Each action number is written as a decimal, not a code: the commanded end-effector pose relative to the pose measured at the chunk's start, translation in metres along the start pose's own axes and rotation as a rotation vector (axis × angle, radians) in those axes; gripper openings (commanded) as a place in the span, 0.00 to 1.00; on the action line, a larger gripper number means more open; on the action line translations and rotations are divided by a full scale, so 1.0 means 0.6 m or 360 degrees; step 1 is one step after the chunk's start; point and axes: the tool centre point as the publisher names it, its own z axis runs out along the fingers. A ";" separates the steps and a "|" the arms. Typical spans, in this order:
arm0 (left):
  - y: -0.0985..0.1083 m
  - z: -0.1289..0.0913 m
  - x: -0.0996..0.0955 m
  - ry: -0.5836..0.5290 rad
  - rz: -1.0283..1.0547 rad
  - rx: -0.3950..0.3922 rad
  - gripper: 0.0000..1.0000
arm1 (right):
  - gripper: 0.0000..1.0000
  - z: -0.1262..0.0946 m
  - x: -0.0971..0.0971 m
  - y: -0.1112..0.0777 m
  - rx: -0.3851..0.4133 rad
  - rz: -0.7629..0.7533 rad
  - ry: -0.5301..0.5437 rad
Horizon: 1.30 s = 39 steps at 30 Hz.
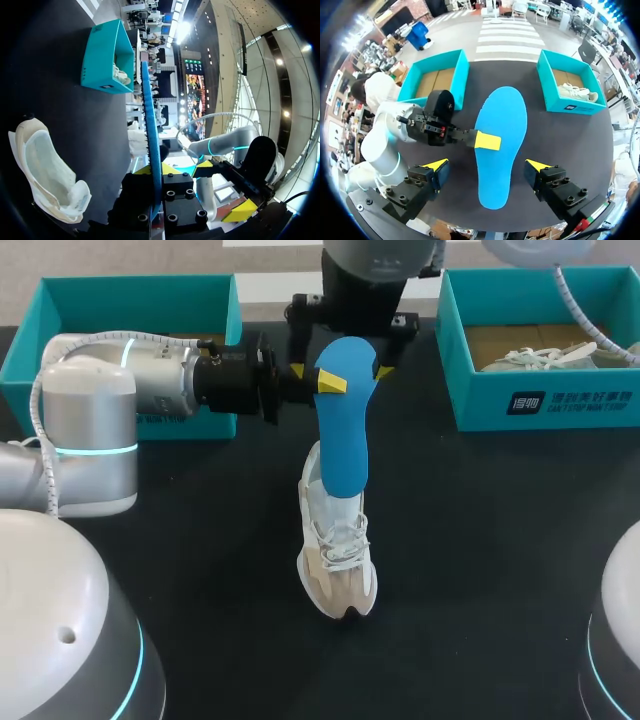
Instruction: Take the shoe out of the shoebox, open the shoe tongue, remove and reinsert the insole, then place the shoe into the shoebox
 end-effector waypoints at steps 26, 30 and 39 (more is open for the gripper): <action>0.002 -0.001 0.000 -0.0004 0.0000 0.0001 0.00 | 1.00 -0.010 -0.110 0.004 0.0059 0.0075 0.0901; 0.002 -0.001 0.000 -0.0004 0.0000 0.0001 0.00 | 1.00 -0.007 -0.123 0.002 0.0034 0.0094 0.1070; 0.002 -0.001 0.000 -0.0004 0.0000 0.0001 0.00 | 1.00 -0.002 -0.152 0.000 -0.0046 0.0156 0.1322</action>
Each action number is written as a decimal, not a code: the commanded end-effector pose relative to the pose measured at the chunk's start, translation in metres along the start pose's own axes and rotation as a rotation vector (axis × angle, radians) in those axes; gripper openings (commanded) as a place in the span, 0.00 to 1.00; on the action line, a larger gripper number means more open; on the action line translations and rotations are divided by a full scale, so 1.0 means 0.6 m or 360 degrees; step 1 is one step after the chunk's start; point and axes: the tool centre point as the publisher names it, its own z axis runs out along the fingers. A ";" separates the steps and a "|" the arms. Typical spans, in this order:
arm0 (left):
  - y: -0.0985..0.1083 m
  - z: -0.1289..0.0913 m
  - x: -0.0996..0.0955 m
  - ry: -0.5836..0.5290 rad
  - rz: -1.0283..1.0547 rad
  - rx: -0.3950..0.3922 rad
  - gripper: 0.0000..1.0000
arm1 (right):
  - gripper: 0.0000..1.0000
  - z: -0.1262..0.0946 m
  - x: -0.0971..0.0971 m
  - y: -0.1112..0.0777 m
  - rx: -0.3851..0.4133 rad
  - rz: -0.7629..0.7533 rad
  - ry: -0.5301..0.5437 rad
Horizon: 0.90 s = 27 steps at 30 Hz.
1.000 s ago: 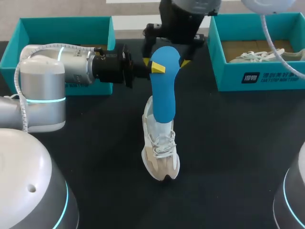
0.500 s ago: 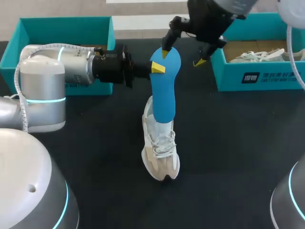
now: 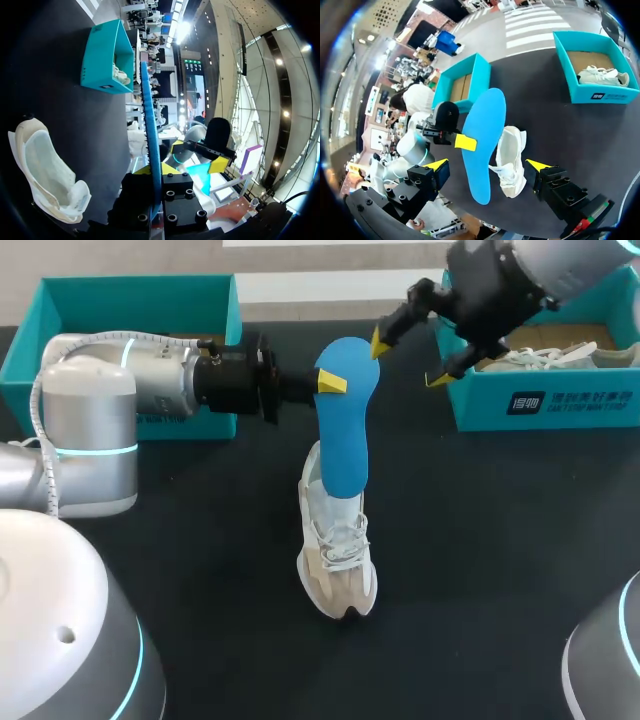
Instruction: Take the shoe out of the shoebox, open the shoe tongue, remove and reinsert the insole, then place the shoe into the shoebox
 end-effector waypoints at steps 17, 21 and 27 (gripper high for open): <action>0.002 -0.001 0.000 -0.0004 0.0000 0.0001 0.00 | 1.00 0.011 -0.047 -0.010 -0.0047 0.0033 0.0992; 0.002 -0.001 0.000 -0.0004 0.0000 0.0001 0.00 | 1.00 0.014 -0.052 -0.010 -0.0040 0.0038 0.1031; 0.002 -0.001 0.000 -0.0004 0.0000 0.0001 0.00 | 1.00 0.017 -0.059 -0.006 -0.0043 0.0059 0.1107</action>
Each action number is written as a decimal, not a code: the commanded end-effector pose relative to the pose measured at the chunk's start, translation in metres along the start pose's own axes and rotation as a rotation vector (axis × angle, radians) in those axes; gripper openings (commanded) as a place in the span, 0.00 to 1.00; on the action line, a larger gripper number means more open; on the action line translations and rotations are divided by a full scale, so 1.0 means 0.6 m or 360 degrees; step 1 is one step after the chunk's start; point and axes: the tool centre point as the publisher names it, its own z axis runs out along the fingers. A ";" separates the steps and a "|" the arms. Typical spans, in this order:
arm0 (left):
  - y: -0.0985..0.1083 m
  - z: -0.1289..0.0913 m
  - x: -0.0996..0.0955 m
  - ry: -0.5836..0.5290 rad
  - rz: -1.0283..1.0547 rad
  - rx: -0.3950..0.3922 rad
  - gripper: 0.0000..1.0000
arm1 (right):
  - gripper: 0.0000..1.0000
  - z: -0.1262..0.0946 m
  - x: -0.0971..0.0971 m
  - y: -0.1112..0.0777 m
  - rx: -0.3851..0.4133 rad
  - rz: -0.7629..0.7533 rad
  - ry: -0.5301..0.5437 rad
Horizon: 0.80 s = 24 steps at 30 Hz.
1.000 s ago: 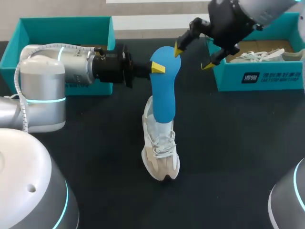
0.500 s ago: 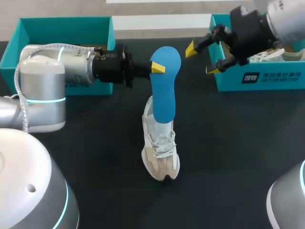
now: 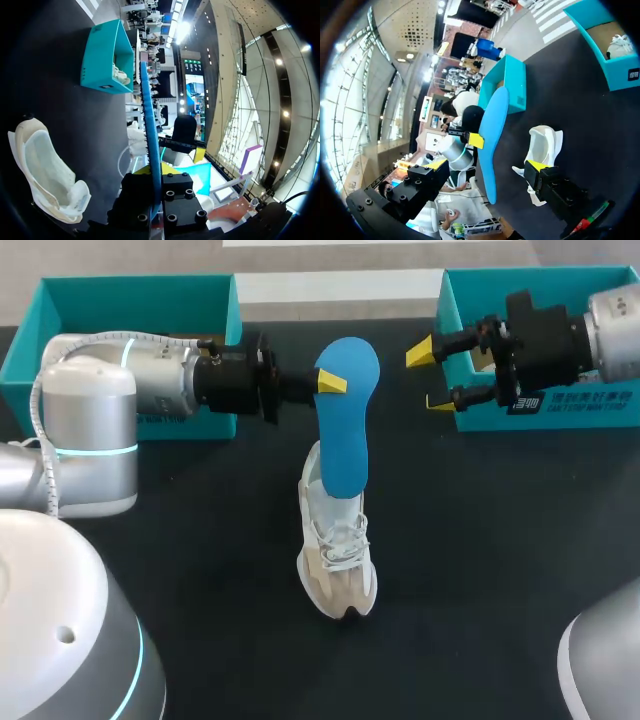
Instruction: Take the shoe out of the shoebox, open the shoe tongue, remove and reinsert the insole, then place the shoe into the shoebox
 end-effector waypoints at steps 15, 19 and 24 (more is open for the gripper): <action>0.002 -0.001 0.000 -0.0004 0.0000 0.0000 0.00 | 1.00 0.008 -0.035 0.010 0.0019 0.0039 0.0298; 0.002 -0.001 0.000 -0.0004 0.0000 0.0000 0.00 | 1.00 0.008 -0.034 0.016 -0.0001 0.0038 0.0348; 0.002 -0.001 0.000 -0.0004 0.0000 0.0000 0.00 | 1.00 0.007 -0.033 0.022 -0.0028 0.0042 0.0392</action>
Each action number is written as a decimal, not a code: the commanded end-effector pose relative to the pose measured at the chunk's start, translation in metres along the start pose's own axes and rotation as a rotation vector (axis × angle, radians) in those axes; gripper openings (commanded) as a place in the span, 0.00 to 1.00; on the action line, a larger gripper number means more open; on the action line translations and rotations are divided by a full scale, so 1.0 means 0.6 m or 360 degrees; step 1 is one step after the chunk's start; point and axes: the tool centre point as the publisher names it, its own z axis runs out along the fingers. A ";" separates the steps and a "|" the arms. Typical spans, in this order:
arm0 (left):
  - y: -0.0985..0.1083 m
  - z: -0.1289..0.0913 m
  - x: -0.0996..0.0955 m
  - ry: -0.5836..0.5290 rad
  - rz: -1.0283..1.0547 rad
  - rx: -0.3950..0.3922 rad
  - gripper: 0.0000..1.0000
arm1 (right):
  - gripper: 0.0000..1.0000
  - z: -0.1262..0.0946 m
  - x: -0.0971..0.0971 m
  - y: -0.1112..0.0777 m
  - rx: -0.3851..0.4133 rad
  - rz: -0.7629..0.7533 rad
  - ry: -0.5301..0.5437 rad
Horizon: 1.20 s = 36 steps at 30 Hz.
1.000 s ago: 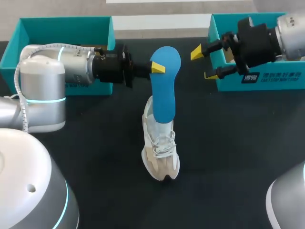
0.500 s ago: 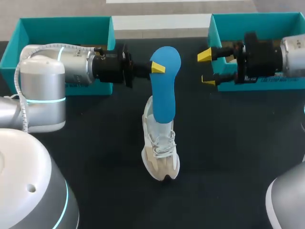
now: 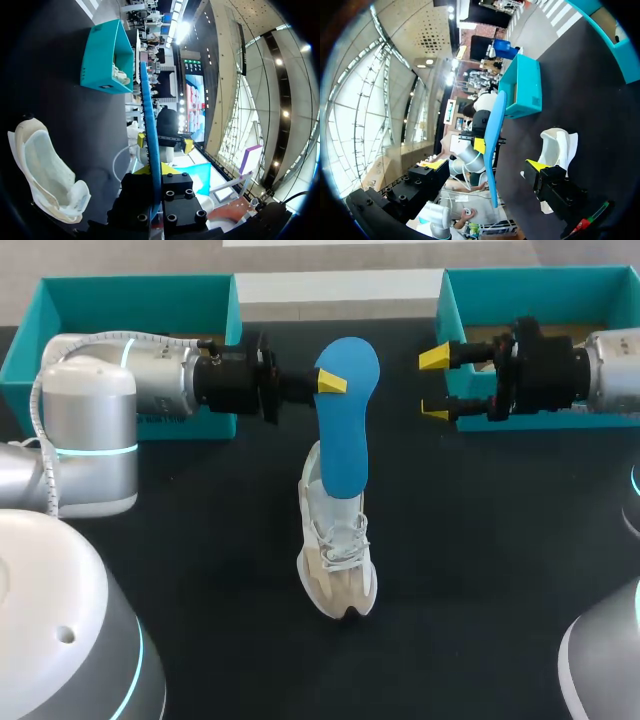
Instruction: Take the shoe out of the shoebox, open the shoe tongue, remove and reinsert the insole, then place the shoe into the shoebox
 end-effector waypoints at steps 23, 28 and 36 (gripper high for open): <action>0.002 -0.001 0.000 -0.0004 0.0000 0.0001 0.00 | 1.00 0.004 -0.004 0.006 -0.0036 0.0021 0.0035; 0.003 0.000 -0.004 -0.0007 0.0049 -0.0016 0.00 | 1.00 0.004 -0.004 0.006 -0.0036 0.0021 0.0035; -0.002 -0.014 -0.018 0.0109 0.0383 -0.0056 0.00 | 1.00 0.004 -0.004 0.006 -0.0036 0.0021 0.0035</action>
